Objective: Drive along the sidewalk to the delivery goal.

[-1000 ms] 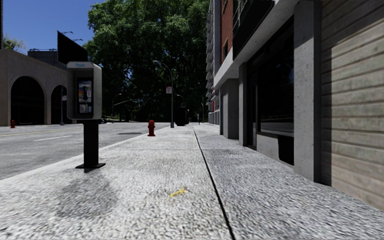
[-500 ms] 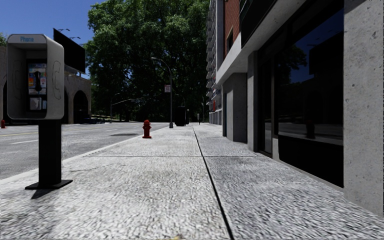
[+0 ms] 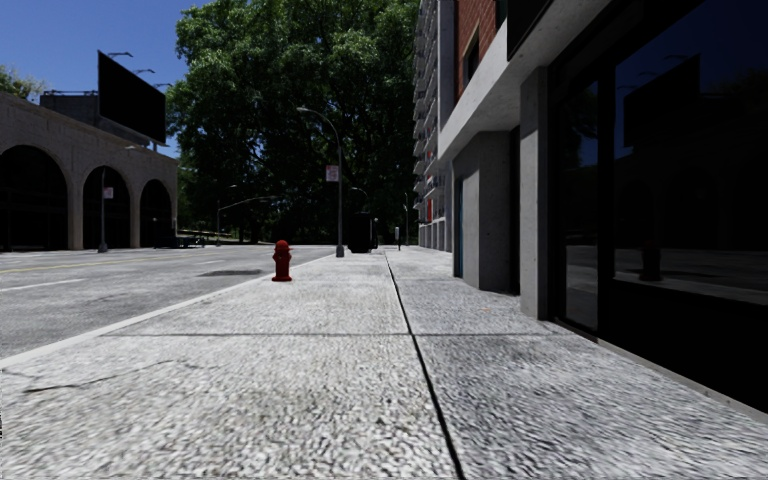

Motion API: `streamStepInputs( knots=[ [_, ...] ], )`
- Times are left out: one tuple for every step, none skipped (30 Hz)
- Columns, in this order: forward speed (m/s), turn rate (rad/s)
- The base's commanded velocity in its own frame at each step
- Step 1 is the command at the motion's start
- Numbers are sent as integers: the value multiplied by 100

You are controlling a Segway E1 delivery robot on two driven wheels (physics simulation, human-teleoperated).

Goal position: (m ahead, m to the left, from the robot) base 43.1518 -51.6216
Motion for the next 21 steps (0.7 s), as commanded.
streamStepInputs(
  knots=[
    [190,0],
    [190,0],
    [190,0],
    [190,0],
    [190,0],
    [190,0],
    [190,0],
    [190,0],
    [190,0],
    [190,0],
    [190,0],
    [190,0],
    [190,0],
    [190,0],
    [190,0],
    [190,0],
    [190,0],
    [190,0],
    [190,0],
    [190,0],
    [190,0]
  ],
)
